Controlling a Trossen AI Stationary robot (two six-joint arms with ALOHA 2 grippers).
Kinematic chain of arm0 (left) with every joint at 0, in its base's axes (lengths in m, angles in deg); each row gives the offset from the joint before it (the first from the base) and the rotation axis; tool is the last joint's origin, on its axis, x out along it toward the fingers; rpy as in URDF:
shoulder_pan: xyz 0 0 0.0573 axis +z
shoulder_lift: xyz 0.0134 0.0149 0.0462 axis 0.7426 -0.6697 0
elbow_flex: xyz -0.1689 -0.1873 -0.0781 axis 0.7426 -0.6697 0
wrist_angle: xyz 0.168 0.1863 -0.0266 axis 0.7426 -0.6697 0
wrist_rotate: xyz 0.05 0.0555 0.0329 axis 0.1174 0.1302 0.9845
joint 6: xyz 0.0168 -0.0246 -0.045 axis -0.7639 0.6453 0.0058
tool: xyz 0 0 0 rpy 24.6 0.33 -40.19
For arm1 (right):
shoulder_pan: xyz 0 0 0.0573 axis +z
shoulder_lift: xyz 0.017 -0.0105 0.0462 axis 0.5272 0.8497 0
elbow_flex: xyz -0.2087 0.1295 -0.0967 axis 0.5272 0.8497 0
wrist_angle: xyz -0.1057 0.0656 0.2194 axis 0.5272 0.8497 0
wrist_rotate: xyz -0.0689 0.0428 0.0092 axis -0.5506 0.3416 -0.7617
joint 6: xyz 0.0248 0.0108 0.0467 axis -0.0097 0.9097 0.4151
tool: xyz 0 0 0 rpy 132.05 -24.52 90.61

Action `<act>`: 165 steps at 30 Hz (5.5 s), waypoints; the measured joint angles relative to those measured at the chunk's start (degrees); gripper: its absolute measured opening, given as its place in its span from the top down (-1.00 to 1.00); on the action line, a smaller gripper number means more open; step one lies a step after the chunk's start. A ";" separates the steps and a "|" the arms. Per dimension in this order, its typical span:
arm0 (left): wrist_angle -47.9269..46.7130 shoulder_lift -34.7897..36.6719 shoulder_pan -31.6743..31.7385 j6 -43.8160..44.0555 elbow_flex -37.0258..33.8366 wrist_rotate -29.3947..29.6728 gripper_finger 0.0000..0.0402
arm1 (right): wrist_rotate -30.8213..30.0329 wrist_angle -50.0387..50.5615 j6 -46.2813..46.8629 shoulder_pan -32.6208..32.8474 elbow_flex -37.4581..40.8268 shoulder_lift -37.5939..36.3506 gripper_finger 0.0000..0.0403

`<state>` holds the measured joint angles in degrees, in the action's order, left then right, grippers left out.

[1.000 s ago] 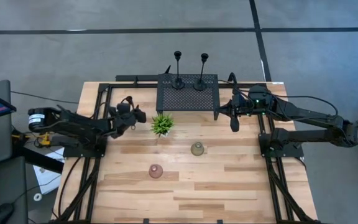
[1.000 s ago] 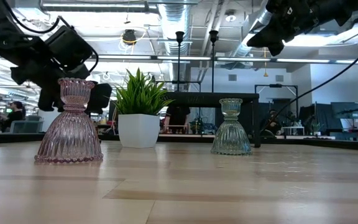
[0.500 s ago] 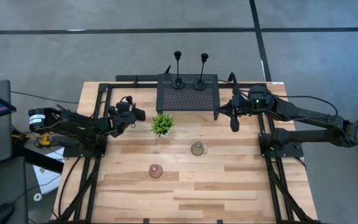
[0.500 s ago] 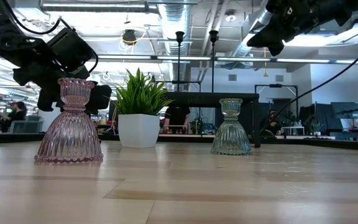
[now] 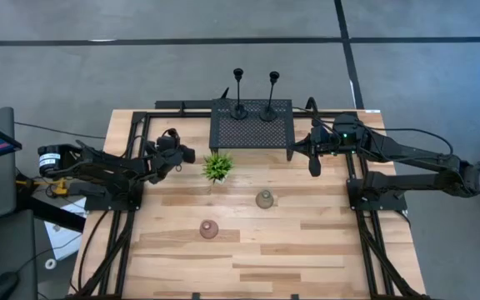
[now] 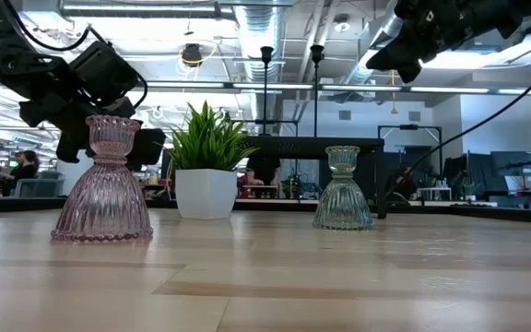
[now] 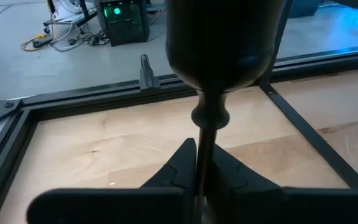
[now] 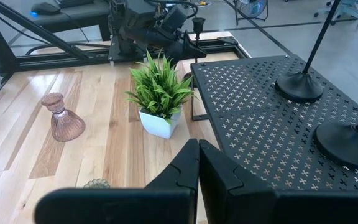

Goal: Pick & Place candle stick holders
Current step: Put the black candle holder on the shelf

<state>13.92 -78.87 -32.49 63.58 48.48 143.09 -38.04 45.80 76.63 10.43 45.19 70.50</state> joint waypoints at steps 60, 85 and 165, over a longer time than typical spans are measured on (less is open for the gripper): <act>-11.37 -9.58 1.08 -31.44 44.24 -38.69 0.94 | 0.00 1.49 1.05 0.01 0.02 0.00 1.00; -6.49 -22.64 5.64 -27.11 52.24 -52.10 0.94 | 0.00 1.70 1.03 0.01 0.02 0.00 1.00; -7.50 -27.30 5.86 -28.63 56.57 -54.99 0.36 | 0.03 3.87 1.51 0.01 0.02 0.02 1.00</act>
<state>6.43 -106.17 -26.63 34.95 105.04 88.10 -38.01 49.67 78.14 10.43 45.21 70.53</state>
